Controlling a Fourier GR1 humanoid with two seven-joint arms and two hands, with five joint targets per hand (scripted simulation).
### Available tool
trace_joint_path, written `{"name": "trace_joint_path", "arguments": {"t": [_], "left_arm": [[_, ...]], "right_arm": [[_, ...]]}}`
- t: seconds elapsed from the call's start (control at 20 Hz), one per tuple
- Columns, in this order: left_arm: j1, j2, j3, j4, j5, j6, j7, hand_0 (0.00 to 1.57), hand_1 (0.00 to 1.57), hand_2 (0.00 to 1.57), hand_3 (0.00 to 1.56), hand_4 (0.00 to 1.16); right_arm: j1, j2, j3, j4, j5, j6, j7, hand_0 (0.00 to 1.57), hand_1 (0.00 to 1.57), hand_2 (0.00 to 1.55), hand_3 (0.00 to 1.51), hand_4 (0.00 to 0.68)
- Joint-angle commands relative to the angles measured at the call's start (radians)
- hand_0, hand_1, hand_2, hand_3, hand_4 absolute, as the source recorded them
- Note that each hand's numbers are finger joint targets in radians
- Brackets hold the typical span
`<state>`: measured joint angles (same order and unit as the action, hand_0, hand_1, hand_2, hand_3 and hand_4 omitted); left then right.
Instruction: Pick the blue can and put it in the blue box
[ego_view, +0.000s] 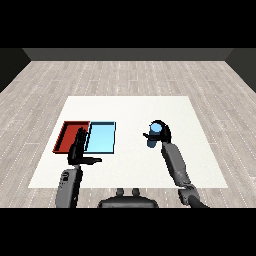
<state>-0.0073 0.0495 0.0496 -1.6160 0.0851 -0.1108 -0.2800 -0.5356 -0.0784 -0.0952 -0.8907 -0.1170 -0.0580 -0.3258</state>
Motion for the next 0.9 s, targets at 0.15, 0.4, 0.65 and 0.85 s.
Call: {"name": "trace_joint_path", "arguments": {"t": [0.15,0.4,0.65,0.85], "left_arm": [[0.005,-0.035,-0.037,-0.041,0.038,-0.015,0.057,0.0,0.0,0.0,0.0,0.0],[-0.031,-0.048,-0.073,0.021,0.054,-0.031,0.103,0.0,0.0,0.0,0.0,0.0],[-0.047,-0.049,-0.117,0.083,0.057,-0.007,0.059,0.0,0.0,0.0,0.0,0.0],[-0.119,-0.049,-0.164,0.142,0.145,0.012,0.094,0.0,0.0,0.0,0.0,0.0]], "right_arm": [[-0.02,0.015,0.07,-0.199,0.036,-0.025,0.089,1.41,1.41,1.45,1.44,0.629],[-0.003,0.032,0.099,-0.301,0.039,-0.021,0.133,1.49,1.49,1.46,1.44,0.632],[0.062,0.077,0.158,-0.361,0.047,-0.071,0.127,1.49,1.49,1.47,1.44,0.631],[0.093,0.078,0.226,-0.431,0.039,-0.111,0.165,1.49,1.49,1.47,1.44,0.631]]}}
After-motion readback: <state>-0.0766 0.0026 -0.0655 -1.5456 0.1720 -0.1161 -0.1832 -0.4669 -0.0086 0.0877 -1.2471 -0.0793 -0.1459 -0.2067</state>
